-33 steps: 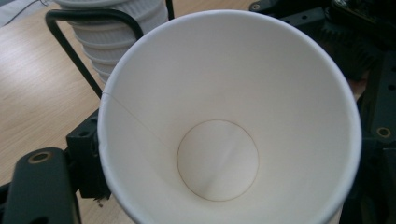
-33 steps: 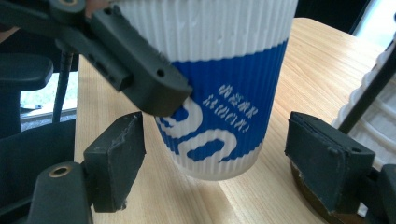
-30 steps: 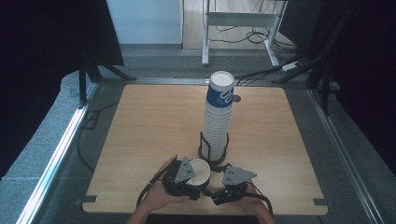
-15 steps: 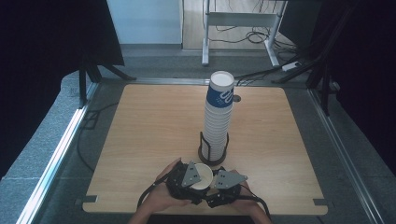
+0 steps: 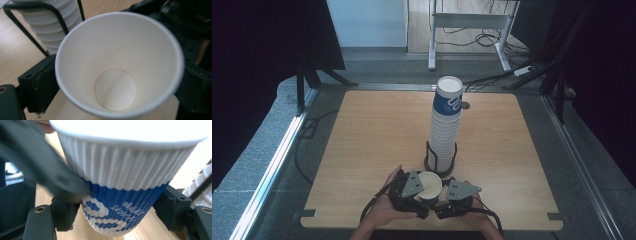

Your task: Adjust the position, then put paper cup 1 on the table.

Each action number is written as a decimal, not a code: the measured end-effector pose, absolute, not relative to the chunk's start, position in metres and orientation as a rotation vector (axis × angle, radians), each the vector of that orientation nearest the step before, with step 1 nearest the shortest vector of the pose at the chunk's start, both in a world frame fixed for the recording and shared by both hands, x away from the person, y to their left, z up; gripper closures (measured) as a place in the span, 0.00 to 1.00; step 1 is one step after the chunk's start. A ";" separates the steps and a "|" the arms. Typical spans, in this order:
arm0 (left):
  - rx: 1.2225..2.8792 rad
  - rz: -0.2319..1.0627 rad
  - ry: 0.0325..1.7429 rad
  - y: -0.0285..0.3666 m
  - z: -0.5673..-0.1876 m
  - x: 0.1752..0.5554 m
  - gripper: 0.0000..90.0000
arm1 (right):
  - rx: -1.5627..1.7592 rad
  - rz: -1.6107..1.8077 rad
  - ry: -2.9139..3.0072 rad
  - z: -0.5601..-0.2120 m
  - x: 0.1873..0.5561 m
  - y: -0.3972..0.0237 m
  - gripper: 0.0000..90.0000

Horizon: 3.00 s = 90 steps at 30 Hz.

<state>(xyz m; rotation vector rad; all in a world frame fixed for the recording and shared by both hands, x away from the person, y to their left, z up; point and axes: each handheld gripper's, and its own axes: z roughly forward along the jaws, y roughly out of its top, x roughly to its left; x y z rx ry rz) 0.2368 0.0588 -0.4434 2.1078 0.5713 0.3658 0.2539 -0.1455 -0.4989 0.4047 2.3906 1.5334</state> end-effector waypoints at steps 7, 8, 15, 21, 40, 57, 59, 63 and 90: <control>1.983 0.281 0.590 0.071 -0.437 0.239 0.05 | 0.458 1.564 2.349 -0.496 0.257 -0.153 0.30; 1.972 0.279 0.597 0.073 -0.437 0.239 0.05 | 0.467 1.569 2.342 -0.496 0.258 -0.155 0.30; 1.914 0.283 0.618 0.078 -0.438 0.239 0.06 | 0.513 1.566 2.304 -0.493 0.260 -0.162 0.30; 1.894 0.320 0.671 0.083 -0.443 0.238 0.08 | 0.534 1.568 2.262 -0.489 0.262 -0.169 0.30; 1.855 0.362 0.860 0.107 -0.453 0.249 0.13 | 0.589 1.581 2.158 -0.480 0.265 -0.188 0.30; 1.847 0.326 0.890 0.111 -0.458 0.252 0.13 | 0.660 1.597 2.042 -0.467 0.270 -0.216 0.30; 1.853 0.329 0.894 0.111 -0.459 0.252 0.14 | 0.680 1.590 2.016 -0.466 0.271 -0.219 0.30; 1.869 0.336 0.897 0.109 -0.460 0.253 0.14 | 0.709 1.587 1.988 -0.465 0.273 -0.225 0.30; 1.861 0.345 0.923 0.108 -0.463 0.253 0.17 | 0.916 1.460 1.906 -0.478 0.297 -0.265 0.30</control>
